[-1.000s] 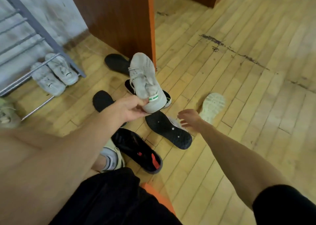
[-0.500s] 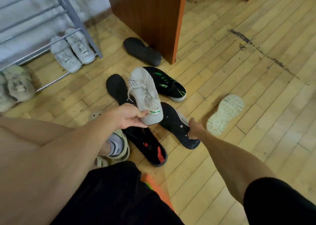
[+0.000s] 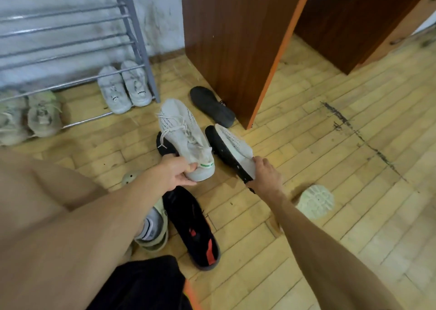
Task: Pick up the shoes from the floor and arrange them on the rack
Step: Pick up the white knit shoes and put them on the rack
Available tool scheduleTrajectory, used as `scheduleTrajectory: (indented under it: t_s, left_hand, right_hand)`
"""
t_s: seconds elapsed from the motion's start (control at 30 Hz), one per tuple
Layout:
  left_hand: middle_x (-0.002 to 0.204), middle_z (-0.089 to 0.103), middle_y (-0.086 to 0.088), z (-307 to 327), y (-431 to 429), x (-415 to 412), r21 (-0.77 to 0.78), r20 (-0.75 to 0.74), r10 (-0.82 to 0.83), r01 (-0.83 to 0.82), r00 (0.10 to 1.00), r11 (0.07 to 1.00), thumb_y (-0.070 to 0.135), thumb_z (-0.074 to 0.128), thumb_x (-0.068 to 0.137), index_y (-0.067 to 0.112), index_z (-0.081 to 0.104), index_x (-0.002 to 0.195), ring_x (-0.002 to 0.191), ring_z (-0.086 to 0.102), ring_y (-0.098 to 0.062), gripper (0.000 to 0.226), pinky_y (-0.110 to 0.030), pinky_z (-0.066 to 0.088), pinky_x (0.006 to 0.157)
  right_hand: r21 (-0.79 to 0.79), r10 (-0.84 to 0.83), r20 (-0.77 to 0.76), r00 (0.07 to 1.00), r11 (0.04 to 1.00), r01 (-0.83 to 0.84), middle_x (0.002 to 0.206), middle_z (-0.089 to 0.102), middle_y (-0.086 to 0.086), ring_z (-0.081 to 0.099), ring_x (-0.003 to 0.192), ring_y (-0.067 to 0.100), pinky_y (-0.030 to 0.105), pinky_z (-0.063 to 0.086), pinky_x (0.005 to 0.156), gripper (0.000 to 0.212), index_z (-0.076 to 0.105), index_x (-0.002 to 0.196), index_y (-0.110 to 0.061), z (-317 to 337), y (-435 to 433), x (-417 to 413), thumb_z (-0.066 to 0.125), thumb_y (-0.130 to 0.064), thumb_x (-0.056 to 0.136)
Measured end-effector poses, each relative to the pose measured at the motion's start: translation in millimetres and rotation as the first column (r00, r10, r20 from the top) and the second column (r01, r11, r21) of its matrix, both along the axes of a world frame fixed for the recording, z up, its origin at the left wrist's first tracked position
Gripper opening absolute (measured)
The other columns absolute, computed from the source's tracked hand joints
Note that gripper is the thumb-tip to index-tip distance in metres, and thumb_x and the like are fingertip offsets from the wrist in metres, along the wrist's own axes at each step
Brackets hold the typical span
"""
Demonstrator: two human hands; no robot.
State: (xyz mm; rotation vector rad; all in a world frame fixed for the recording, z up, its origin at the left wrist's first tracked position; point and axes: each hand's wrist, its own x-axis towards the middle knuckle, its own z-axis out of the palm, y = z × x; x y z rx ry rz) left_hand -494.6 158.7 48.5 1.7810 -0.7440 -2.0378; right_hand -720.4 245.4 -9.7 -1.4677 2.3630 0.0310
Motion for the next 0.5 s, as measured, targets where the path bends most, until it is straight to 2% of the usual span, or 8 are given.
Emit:
scheduleTrajectory:
  t_s: [0.07,0.13,0.2,0.27,0.37,0.5]
  left_hand:
    - [0.135,0.054,-0.019,1.5,-0.3,5.0,0.017,0.014,0.004,-0.004,1.000,1.000,-0.012,0.060,0.084,0.005,0.041,0.138,0.122,0.052,-0.040,0.060,-0.050,0.052,0.070]
    - [0.135,0.054,-0.018,3.1,-0.3,11.1,0.020,0.044,-0.017,0.016,0.999,1.000,-0.013,0.059,0.084,0.004,0.042,0.138,0.122,0.053,-0.038,0.059,-0.049,0.052,0.072]
    - [0.134,0.056,-0.017,3.9,-1.6,18.1,0.016,0.079,-0.039,0.038,0.996,0.999,-0.013,0.060,0.083,0.004,0.044,0.136,0.121,0.055,-0.037,0.058,-0.051,0.052,0.075]
    - [0.131,0.058,-0.017,2.6,-3.7,24.1,-0.002,0.119,-0.057,0.057,0.991,0.998,-0.013,0.062,0.083,0.004,0.046,0.134,0.118,0.057,-0.038,0.056,-0.051,0.053,0.076]
    - [0.131,0.058,-0.018,0.3,-4.6,28.4,-0.041,0.167,-0.033,0.041,0.985,0.998,-0.012,0.065,0.080,0.005,0.044,0.137,0.117,0.057,-0.040,0.064,-0.048,0.055,0.068]
    - [0.127,0.059,-0.018,-1.6,-2.0,26.4,-0.093,0.210,-0.012,0.033,0.978,0.995,-0.009,0.070,0.077,0.003,0.050,0.132,0.111,0.060,-0.040,0.060,-0.039,0.056,0.052]
  right_hand:
    - [-0.016,0.001,-0.049,0.999,1.000,-0.002,0.131,0.046,0.007,0.049,0.119,0.027,0.040,0.049,0.089,0.071,0.033,0.139,-0.015,-8.2,-10.2,21.4,0.073,-0.020,0.080]
    - [0.035,0.080,-0.041,0.996,0.996,-0.079,0.134,0.043,0.010,0.046,0.124,0.029,0.042,0.047,0.092,0.069,0.030,0.142,-0.011,-19.7,-13.9,41.7,0.068,-0.013,0.084]
    - [0.102,0.176,0.094,0.980,0.977,-0.185,0.139,0.041,0.009,0.046,0.127,0.031,0.044,0.047,0.095,0.066,0.029,0.145,-0.013,-34.0,-15.9,54.7,0.061,-0.008,0.086]
    - [0.194,0.224,0.232,0.947,0.943,-0.270,0.149,0.035,0.007,0.043,0.133,0.030,0.042,0.042,0.104,0.066,0.028,0.149,-0.016,-44.4,-17.2,58.3,0.057,-0.014,0.089]
    - [0.268,0.173,0.344,0.923,0.924,-0.273,0.149,0.040,0.008,0.044,0.133,0.027,0.033,0.039,0.105,0.063,0.033,0.148,-0.018,-44.5,-23.2,43.5,0.058,-0.019,0.090]
    - [0.278,-0.008,0.374,0.927,0.955,-0.104,0.137,0.054,0.007,0.052,0.123,0.026,0.029,0.042,0.095,0.053,0.041,0.143,-0.016,-39.9,-17.6,3.3,0.058,-0.018,0.093]
